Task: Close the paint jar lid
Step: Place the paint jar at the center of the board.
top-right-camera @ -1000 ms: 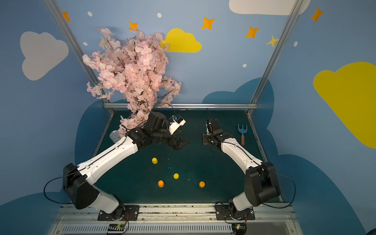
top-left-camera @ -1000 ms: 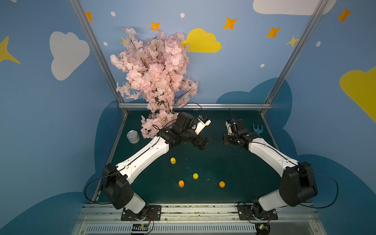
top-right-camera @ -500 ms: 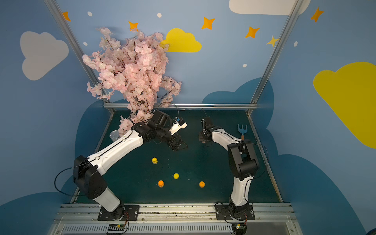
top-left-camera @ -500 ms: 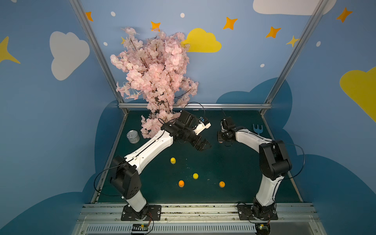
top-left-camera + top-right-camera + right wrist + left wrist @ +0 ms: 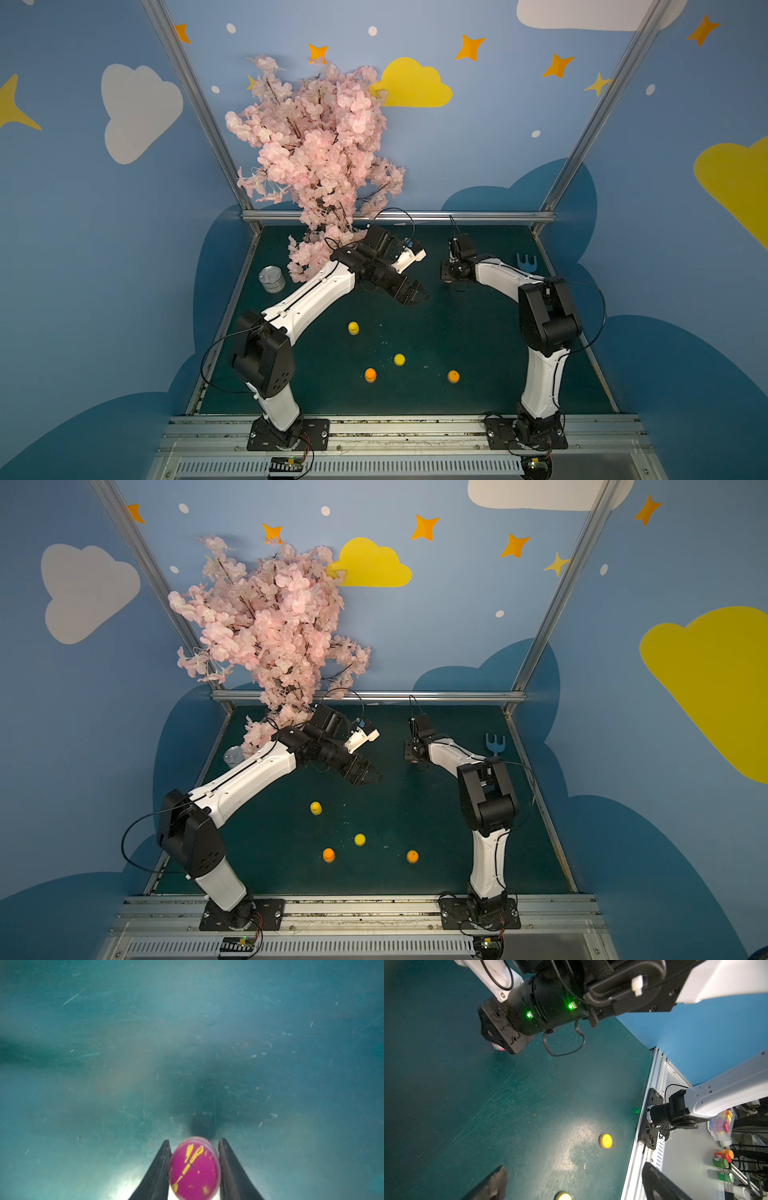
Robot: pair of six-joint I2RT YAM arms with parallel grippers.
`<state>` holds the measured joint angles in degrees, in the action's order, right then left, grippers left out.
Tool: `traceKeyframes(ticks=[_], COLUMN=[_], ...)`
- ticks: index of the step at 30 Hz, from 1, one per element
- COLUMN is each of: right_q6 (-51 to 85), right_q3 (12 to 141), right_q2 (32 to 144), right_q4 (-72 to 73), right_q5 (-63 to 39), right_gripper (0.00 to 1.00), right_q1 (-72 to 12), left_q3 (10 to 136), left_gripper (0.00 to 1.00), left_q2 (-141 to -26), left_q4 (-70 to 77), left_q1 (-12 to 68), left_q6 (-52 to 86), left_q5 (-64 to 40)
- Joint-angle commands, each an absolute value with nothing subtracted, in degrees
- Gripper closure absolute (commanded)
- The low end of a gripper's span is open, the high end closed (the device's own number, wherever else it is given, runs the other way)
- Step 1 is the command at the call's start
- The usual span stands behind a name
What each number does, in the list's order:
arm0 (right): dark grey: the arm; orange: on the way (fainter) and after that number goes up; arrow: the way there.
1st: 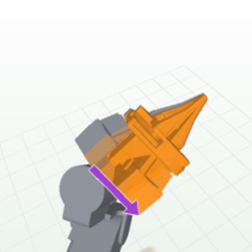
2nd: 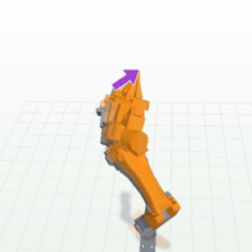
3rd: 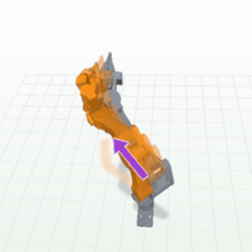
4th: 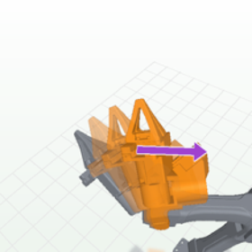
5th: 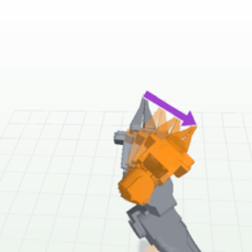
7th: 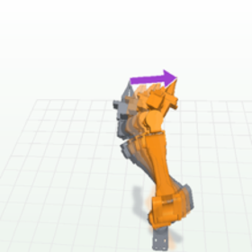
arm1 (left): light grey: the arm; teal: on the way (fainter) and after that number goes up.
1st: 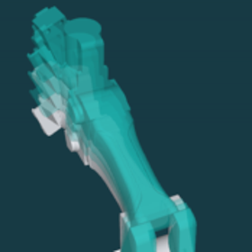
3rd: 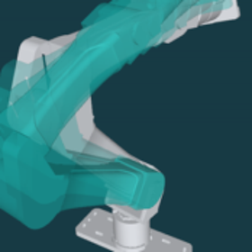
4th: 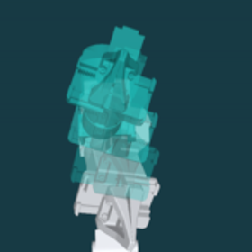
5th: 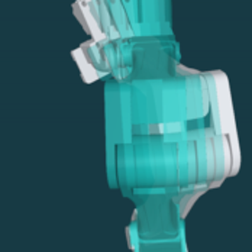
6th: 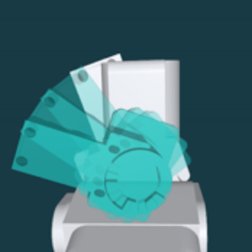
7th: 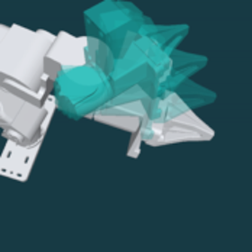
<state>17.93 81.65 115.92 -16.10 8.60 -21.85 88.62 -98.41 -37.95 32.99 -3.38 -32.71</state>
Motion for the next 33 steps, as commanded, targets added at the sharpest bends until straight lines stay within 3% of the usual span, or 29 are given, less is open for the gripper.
traceKeyframes(ticks=[1, 13, 33], right_q6=[16.81, 16.96, 17.26], right_q3=[82.31, 84.23, 97.3], right_q2=[117.56, 118.85, 126.93], right_q4=[-13.8, -13.7, -26.78], right_q5=[10.6, 11.98, 11.39], right_gripper=[1.0, 1.0, 1.0], right_q1=[-21.62, -21.2, -21.44], left_q3=[89.85, 89.66, 89.25], left_gripper=[0.0, 0.0, 0.0], left_q2=[-99.45, -99.69, -99.24], left_q4=[-38.58, -38.17, -37.53], left_q1=[32.78, 33.0, 32.96], left_q6=[-3.18, -2.39, -2.55], left_q5=[-34.15, -31.74, -32.93])
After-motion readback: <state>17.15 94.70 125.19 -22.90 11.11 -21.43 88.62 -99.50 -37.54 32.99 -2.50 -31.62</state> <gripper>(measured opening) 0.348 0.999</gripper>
